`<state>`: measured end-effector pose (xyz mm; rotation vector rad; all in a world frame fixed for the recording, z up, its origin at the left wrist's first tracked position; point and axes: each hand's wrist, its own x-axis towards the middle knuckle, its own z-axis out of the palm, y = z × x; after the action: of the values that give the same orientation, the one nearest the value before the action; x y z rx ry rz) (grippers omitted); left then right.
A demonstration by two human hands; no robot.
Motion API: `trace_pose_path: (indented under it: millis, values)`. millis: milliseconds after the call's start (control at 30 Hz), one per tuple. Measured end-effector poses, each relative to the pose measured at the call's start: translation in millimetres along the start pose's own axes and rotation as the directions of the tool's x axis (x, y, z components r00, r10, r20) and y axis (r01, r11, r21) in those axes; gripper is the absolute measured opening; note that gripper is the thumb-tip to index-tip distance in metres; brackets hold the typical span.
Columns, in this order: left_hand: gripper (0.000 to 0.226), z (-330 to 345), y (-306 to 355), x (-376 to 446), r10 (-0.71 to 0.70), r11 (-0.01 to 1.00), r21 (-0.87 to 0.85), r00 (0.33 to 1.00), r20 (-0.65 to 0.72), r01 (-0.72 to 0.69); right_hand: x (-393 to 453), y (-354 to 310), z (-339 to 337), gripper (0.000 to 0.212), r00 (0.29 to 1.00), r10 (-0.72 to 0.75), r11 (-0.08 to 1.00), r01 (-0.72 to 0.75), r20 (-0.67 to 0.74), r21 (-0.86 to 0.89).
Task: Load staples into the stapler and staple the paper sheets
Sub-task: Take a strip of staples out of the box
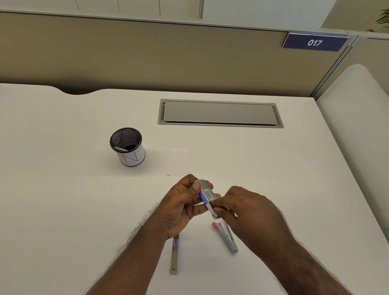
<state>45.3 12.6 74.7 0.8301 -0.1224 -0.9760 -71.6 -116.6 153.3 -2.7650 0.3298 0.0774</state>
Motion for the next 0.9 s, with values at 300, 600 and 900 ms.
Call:
trace_pose_path:
  millis: [300,600,900]
  values:
    - [0.021,1,-1,0,-0.04,0.998,0.052,0.999,-0.009,0.041,7,0,-9,0.022,0.994,-0.046,0.996,0.053,0.098,-0.069]
    - [0.019,-1,-1,1,-0.032,0.998,0.05,0.999,-0.005,0.032,10,2,-7,0.022,0.993,-0.029,0.999,0.033,0.111,-0.038]
    - [0.016,0,-3,3,-0.037,0.997,0.063,0.999,0.011,0.036,23,-2,-11,0.019,0.975,0.101,0.995,-0.094,0.199,-0.047]
